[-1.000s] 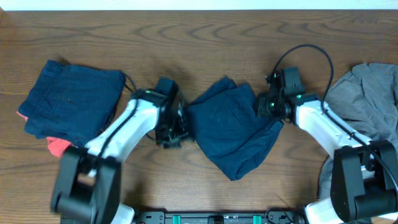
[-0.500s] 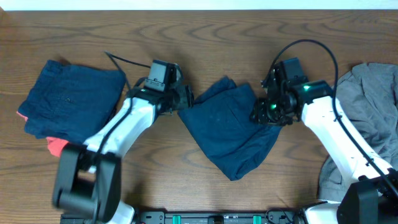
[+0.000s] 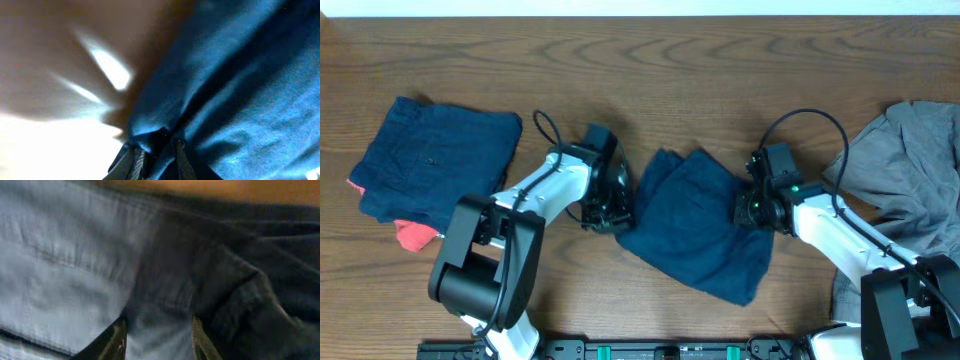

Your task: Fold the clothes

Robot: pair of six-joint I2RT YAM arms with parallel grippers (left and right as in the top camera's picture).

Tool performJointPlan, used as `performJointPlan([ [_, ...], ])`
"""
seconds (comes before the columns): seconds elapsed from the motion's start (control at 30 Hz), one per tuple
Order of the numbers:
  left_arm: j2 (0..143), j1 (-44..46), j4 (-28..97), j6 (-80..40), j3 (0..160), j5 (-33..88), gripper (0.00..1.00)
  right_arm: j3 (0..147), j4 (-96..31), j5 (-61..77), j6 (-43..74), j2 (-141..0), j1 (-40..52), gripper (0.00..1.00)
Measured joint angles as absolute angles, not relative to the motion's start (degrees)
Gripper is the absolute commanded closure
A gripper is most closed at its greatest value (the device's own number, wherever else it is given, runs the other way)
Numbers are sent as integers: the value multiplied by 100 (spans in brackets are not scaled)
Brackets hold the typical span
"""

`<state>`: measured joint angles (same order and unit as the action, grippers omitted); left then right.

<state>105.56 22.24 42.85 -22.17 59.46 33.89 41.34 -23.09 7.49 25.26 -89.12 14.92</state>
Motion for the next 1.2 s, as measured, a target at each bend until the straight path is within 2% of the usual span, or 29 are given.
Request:
performJointPlan([
  [0.13,10503,2368,4390,-2217,5944,3743,68,4075,-1516,534,2381,-8914,1422,52],
  [0.2,10359,2355,4327,-2215,5944,3774,62,4075,-1341,497,2309,-8917,1411,52],
  [0.27,10121,2300,4125,-2185,5944,3745,39,4075,-1319,467,2274,-8917,1411,51],
  [0.3,9944,2255,3951,-2209,5942,3699,24,4073,-1341,456,2252,-8917,1411,51],
  [0.4,9491,2143,3371,-2204,5951,3559,0,4073,-1406,436,2215,-8917,1411,49],
  [0.57,9319,2110,2661,-2224,5959,3114,2,4073,-1496,447,2189,-8917,1415,48],
  [0.73,9832,2110,2335,-2220,5959,3033,2,4073,-1527,462,2187,-8917,1415,48],
  [1.1,10916,2486,1160,-2222,6012,4274,1,4073,-1562,475,2187,-8919,1415,47],
  [1.13,10962,2602,1098,-2222,6020,4392,2,4073,-1562,475,2187,-8919,1415,46],
  [1.2,11017,2836,989,-2246,6031,4541,24,4073,-1562,473,2187,-8919,1415,46],
])
